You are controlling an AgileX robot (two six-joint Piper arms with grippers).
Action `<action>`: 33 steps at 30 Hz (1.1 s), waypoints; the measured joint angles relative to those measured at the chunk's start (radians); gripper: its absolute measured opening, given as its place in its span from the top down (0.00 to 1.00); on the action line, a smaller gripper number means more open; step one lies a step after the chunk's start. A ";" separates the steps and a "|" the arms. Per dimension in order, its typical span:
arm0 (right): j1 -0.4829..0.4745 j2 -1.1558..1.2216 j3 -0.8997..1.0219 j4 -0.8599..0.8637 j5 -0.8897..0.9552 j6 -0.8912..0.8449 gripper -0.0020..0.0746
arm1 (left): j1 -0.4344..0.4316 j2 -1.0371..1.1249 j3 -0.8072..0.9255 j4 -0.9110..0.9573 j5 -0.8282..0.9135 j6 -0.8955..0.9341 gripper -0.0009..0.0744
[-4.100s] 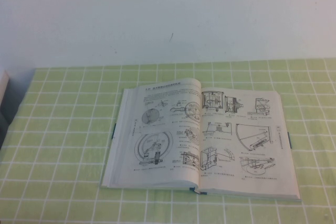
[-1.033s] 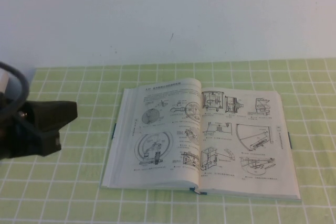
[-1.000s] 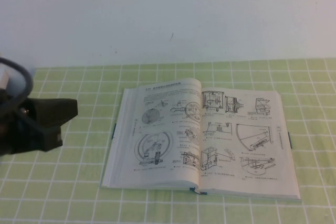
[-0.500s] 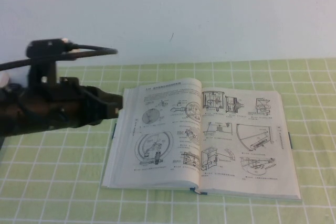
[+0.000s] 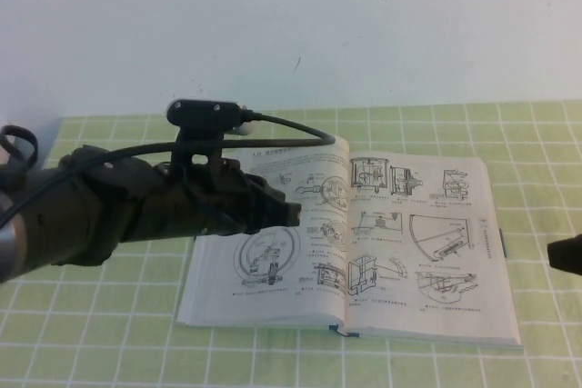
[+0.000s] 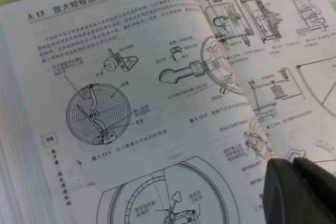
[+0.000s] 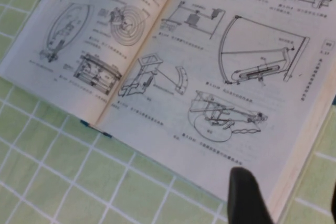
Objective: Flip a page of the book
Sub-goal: Open the closed book
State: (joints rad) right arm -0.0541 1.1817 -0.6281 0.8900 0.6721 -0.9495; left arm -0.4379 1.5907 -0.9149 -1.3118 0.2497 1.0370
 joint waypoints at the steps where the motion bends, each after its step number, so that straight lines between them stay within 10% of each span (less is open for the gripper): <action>1: 0.000 0.044 -0.021 0.006 -0.001 -0.012 0.53 | -0.002 0.013 -0.005 -0.005 -0.005 0.000 0.99; 33: 0.049 0.760 -0.455 0.046 0.003 -0.106 0.37 | -0.006 0.225 -0.038 -0.033 0.030 -0.002 0.99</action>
State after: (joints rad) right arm -0.0047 1.9420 -1.0826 0.9362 0.6756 -1.0550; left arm -0.4436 1.8153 -0.9526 -1.3449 0.2798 1.0353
